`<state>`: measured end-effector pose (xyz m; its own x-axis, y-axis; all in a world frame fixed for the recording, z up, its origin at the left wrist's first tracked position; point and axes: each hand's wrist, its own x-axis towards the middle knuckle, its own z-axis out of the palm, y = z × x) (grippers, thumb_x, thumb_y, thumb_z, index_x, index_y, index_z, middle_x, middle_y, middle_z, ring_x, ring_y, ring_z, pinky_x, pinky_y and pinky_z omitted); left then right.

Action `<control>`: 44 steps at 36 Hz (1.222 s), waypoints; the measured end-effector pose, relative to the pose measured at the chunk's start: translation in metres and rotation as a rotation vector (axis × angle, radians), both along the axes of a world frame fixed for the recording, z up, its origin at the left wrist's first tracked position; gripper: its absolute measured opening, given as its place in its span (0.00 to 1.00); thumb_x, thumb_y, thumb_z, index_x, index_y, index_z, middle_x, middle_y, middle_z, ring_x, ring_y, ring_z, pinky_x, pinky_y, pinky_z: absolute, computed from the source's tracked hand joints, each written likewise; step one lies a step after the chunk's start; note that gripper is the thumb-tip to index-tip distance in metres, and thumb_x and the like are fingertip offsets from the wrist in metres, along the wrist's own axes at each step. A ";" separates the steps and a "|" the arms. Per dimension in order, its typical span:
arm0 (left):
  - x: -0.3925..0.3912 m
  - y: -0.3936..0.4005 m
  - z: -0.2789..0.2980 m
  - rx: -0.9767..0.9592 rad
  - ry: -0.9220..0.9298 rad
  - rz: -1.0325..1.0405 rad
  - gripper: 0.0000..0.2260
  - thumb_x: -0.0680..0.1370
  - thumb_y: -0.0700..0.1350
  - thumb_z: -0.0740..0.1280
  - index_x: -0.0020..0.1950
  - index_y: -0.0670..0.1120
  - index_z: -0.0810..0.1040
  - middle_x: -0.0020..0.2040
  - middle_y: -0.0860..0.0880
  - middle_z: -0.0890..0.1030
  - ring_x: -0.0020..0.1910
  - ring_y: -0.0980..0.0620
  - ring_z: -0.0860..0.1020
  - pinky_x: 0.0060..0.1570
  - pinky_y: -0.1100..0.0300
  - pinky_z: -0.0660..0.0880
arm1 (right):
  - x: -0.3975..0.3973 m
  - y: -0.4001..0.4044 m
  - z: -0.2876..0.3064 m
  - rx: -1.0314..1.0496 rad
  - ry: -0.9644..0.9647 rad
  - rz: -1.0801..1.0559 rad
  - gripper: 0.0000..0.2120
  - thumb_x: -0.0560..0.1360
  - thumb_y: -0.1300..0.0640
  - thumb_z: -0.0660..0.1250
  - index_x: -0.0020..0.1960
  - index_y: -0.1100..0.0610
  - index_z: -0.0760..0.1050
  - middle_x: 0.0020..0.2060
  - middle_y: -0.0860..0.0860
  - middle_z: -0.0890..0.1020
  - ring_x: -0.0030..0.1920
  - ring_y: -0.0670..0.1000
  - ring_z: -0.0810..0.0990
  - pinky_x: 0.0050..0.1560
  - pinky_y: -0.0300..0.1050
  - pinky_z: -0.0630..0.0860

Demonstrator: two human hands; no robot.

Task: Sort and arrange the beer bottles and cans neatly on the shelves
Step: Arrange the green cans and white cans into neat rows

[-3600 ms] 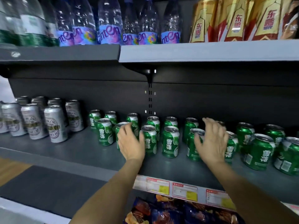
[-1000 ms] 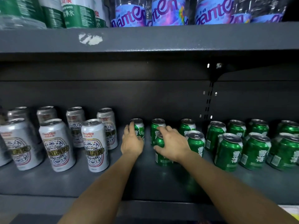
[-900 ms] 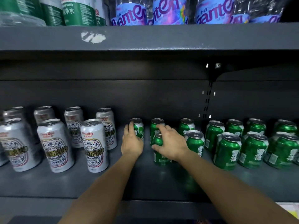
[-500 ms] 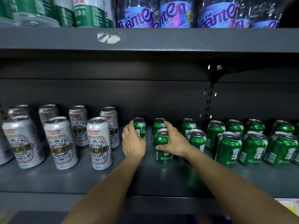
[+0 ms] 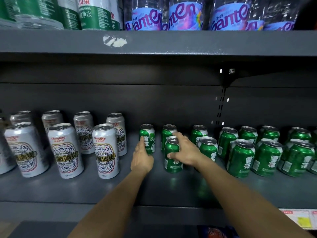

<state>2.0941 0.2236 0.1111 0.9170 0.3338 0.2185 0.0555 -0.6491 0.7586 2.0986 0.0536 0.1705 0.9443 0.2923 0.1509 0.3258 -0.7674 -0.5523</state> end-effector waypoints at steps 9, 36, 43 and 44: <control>-0.008 -0.006 0.003 0.064 0.048 -0.018 0.35 0.75 0.34 0.61 0.80 0.47 0.52 0.78 0.46 0.58 0.75 0.45 0.60 0.72 0.51 0.61 | -0.004 0.004 -0.001 -0.032 -0.059 -0.020 0.38 0.71 0.49 0.74 0.74 0.49 0.57 0.68 0.52 0.67 0.65 0.55 0.73 0.60 0.50 0.73; -0.128 -0.132 -0.002 0.286 0.165 0.143 0.25 0.82 0.57 0.56 0.77 0.48 0.59 0.76 0.47 0.64 0.74 0.46 0.62 0.72 0.44 0.59 | -0.117 -0.199 -0.069 -0.354 -0.440 -0.190 0.27 0.77 0.44 0.55 0.71 0.56 0.69 0.68 0.54 0.74 0.68 0.57 0.72 0.68 0.53 0.68; -0.176 -0.174 -0.028 0.412 0.259 0.082 0.28 0.82 0.61 0.50 0.79 0.51 0.53 0.80 0.51 0.53 0.79 0.49 0.49 0.74 0.46 0.54 | -0.146 -0.264 -0.090 -0.456 -0.139 -0.176 0.32 0.82 0.39 0.46 0.80 0.52 0.41 0.79 0.52 0.45 0.78 0.54 0.44 0.77 0.55 0.41; -0.182 -0.178 -0.030 0.437 0.265 0.075 0.28 0.82 0.62 0.50 0.79 0.52 0.53 0.80 0.51 0.52 0.79 0.49 0.48 0.74 0.46 0.53 | -0.149 -0.270 -0.092 -0.473 -0.110 -0.176 0.32 0.82 0.39 0.46 0.80 0.52 0.41 0.79 0.51 0.45 0.79 0.54 0.44 0.76 0.56 0.40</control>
<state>1.9120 0.0452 0.0809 0.9367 0.3304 0.1162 0.2677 -0.8893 0.3707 1.9493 -0.2166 0.0786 0.9713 0.1912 0.1419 0.2063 -0.9732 -0.1012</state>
